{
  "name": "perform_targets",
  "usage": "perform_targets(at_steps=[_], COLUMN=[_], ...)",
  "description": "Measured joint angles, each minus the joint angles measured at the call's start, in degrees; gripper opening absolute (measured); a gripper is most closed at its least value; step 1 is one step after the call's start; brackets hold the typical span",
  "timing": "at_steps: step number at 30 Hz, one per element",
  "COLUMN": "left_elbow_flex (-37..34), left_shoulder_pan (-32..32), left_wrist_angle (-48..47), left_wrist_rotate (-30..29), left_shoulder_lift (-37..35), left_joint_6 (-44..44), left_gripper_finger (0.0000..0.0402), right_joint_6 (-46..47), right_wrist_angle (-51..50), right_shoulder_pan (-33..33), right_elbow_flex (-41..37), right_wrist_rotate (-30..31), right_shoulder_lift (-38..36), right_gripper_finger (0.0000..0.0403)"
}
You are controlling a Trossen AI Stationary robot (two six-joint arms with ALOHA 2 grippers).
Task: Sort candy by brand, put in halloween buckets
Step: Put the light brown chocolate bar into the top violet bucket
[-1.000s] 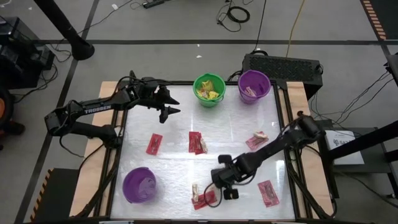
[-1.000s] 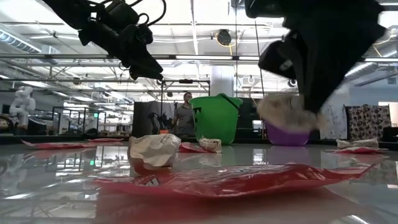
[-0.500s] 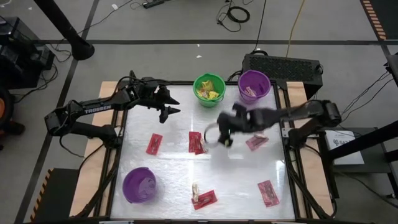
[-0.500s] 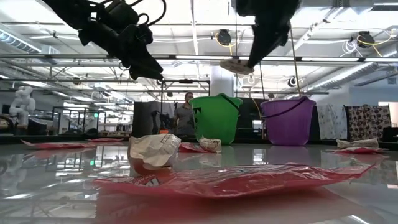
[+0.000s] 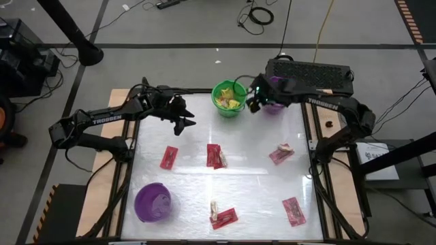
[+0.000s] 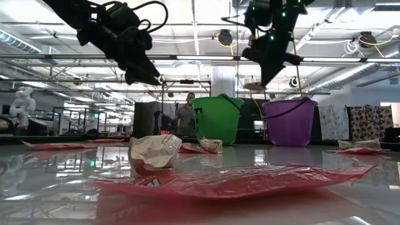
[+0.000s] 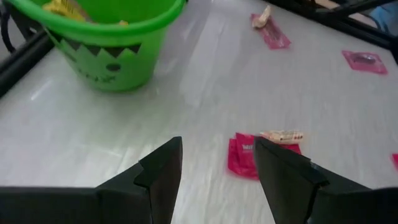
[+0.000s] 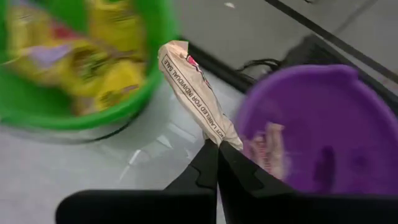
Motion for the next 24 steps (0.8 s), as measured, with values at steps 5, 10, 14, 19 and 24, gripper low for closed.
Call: perform_targets(at_steps=[5,10,14,19,24], left_elbow_flex=[0.00,0.00,0.00,0.00,0.00], left_shoulder_pan=[0.00,0.00,0.00,0.00,0.00], left_wrist_angle=[-1.52,-1.30,-0.96,0.19,2.96], left_wrist_rotate=[-0.80,-1.79,-4.94,-7.32,-8.02], left_shoulder_lift=[0.00,0.00,0.00,0.00,0.00], left_joint_6=[-2.96,-6.64,-8.93,-10.13,-12.04], left_gripper_finger=[0.0203,0.0203,0.0203,0.0203,0.0203], right_joint_6=[-0.01,1.58,-0.57,-2.47,-3.96], right_wrist_angle=[-3.54,-8.52,-10.07,-9.83,-10.12], right_shoulder_pan=[-6.71,-10.90,-11.77,-11.77,-11.75], right_elbow_flex=[0.00,0.00,0.00,0.00,0.00], right_wrist_rotate=[0.00,-0.10,-0.30,-0.28,-0.17], right_shoulder_lift=[0.59,0.57,0.57,0.55,0.55], right_gripper_finger=[0.0000,0.0000,0.0000,0.0000,0.0008])
